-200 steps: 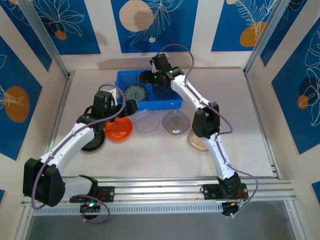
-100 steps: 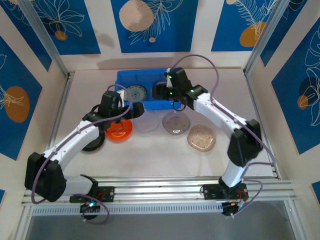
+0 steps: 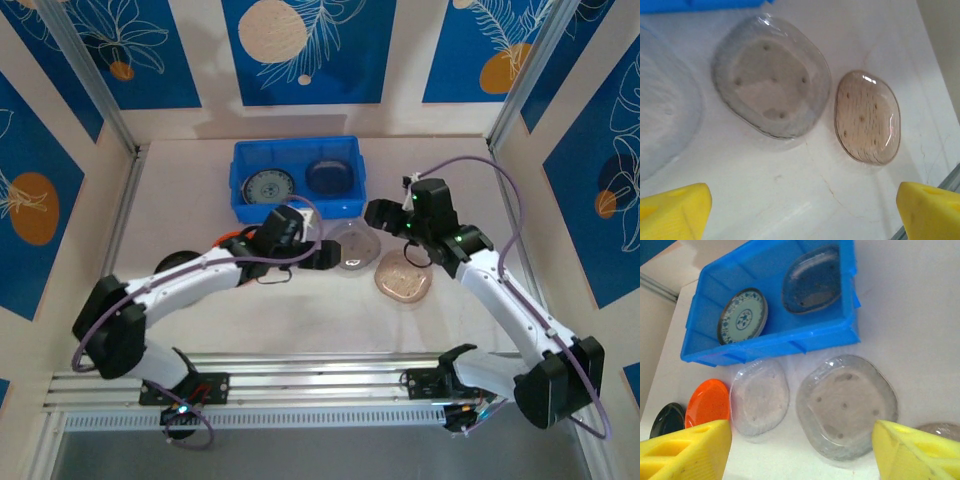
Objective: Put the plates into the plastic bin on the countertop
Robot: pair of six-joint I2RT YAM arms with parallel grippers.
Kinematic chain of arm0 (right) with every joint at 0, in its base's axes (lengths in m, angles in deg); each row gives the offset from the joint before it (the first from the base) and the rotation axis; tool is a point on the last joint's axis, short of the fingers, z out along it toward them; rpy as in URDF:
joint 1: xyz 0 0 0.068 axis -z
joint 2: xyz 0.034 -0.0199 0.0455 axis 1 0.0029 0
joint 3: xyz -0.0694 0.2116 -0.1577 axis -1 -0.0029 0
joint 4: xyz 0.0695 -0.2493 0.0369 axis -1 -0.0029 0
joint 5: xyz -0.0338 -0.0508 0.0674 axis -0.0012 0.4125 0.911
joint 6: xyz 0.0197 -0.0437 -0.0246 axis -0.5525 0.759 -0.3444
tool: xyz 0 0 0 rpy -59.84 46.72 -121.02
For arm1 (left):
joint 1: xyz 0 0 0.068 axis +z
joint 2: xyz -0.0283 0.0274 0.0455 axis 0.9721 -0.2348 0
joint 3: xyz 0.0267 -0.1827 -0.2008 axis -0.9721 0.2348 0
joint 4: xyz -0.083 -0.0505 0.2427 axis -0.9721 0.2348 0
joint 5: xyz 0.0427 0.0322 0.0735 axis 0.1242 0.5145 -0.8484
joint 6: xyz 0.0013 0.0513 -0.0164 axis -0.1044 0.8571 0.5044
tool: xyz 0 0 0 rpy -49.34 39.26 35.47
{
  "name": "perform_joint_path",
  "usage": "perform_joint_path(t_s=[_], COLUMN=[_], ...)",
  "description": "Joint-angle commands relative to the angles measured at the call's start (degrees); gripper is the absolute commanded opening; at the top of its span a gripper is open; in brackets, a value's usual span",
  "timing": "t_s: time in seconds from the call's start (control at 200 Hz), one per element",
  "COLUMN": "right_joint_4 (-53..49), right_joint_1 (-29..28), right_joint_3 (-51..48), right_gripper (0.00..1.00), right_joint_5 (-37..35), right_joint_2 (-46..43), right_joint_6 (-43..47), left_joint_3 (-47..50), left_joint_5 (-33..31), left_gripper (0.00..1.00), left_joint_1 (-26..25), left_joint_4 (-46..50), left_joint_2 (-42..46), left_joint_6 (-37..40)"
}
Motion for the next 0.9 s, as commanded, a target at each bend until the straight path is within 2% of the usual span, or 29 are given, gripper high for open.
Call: perform_joint_path(t_s=[0.0, 0.075, 0.165, 0.355, 0.43, 0.62, 0.895], right_joint_4=[-1.0, -0.91, -0.54, 0.16, 0.61, 0.09, -0.24], right_joint_1=[3.28, 4.94, 6.86, 9.19, 9.35, 9.49, 10.2], right_joint_3=[-3.98, -5.99, -7.56, -10.03, -10.57, -10.41, -10.41], right_gripper=[0.74, 0.74, 0.74, 0.73, 0.73, 0.73, 0.73], right_joint_5=[3.05, 3.04, 3.81, 6.08, 6.39, 6.25, 6.65], right_joint_2=[-3.43, -5.85, -7.78, -8.96, -8.98, -8.17, -8.51], right_joint_6=[-3.5, -3.86, -3.83, -5.01, -5.01, -4.59, -3.96], left_joint_3=[-4.77, -7.0, -9.22, -12.73, -13.78, -15.66, -20.69], left_joint_5=[1.65, 3.76, 5.93, 7.63, 8.02, 8.81, 5.53], left_gripper=[0.92, 0.86, 0.74, 0.61, 0.53, 0.49, 0.47], left_joint_1=[-3.24, -4.99, -6.25, -7.35, -7.5, -7.58, -8.09], left_joint_4=[-1.76, -2.09, -1.63, 0.0, 0.14, -1.43, 5.12], left_joint_2=[-4.46, -8.0, -11.43, -16.88, -18.69, -22.26, -25.77], left_joint_6=[-0.6, -0.47, -0.12, 0.23, -0.42, -3.31, -4.85])
